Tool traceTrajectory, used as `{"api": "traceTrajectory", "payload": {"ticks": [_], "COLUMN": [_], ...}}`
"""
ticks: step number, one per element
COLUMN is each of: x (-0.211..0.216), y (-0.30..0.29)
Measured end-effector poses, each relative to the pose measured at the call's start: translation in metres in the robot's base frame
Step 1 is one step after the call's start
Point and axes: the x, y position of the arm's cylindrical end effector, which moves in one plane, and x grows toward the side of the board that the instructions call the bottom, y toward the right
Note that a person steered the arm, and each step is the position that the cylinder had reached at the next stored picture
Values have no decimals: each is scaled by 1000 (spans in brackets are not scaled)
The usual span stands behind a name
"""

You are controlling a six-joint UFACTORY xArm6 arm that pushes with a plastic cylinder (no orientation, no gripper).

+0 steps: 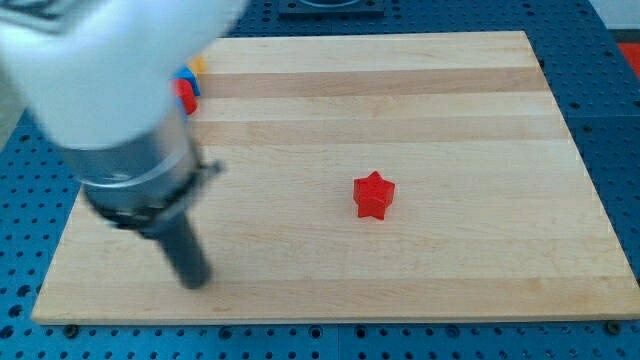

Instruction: Separate the hexagon from the blue cube

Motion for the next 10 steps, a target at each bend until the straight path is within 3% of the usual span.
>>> {"api": "traceTrajectory", "payload": {"ticks": [1,2,3,4,10], "x": [-54,-126,-171,-174,-173], "y": [-78,-113,-103,-54,82]}}
